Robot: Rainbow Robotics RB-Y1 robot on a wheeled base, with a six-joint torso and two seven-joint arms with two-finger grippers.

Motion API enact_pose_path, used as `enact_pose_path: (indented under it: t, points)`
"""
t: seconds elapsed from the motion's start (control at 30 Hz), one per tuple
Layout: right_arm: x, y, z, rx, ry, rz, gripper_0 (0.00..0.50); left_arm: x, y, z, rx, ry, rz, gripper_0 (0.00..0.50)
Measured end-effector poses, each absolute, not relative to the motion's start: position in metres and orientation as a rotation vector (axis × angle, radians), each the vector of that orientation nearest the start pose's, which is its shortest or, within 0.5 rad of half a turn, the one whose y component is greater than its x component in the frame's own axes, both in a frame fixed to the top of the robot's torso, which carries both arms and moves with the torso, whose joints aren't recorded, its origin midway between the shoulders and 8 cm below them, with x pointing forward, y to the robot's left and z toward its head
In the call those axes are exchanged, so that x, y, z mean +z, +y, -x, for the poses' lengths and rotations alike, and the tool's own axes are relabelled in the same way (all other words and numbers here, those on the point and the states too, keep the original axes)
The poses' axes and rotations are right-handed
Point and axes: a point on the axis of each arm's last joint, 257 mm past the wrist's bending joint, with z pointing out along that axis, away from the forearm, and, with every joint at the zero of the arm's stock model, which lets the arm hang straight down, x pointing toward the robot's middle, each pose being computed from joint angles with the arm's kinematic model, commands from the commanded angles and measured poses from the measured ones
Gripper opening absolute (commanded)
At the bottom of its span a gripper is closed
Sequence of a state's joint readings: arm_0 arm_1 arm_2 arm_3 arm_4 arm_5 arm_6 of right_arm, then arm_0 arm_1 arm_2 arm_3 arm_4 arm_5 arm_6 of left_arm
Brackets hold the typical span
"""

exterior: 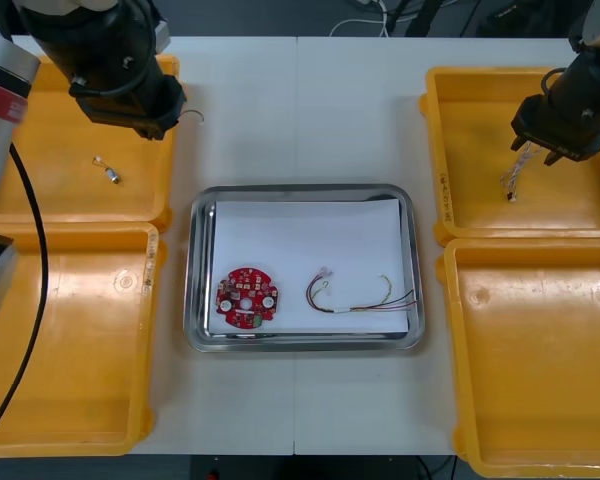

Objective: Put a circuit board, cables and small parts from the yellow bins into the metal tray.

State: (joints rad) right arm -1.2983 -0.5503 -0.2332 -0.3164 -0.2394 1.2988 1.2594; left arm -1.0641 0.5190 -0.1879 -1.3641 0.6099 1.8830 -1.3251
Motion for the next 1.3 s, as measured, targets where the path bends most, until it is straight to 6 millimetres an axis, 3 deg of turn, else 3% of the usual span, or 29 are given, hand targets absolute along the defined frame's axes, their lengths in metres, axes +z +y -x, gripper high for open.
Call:
enact_pose_path:
  t: [0.23,0.63,0.9,1.3]
  points:
    - [-0.189,-0.368,-0.623,0.136,2.606,-0.771,0.5,-0.093,0.166,-0.542,0.034,2.669,-0.213,0.0]
    - [-0.206,-0.353,-0.623,0.168,2.611,-0.788,0.5,-0.144,0.126,-0.524,0.032,2.638,-0.349,0.0]
    - [-0.211,-0.338,-0.624,0.2,2.613,-0.811,0.5,-0.176,0.122,-0.513,-0.008,2.692,-0.17,0.0]
    - [-0.211,-0.339,-0.624,0.194,2.613,-0.809,0.5,-0.215,0.123,-0.504,-0.03,2.716,-0.168,0.0]
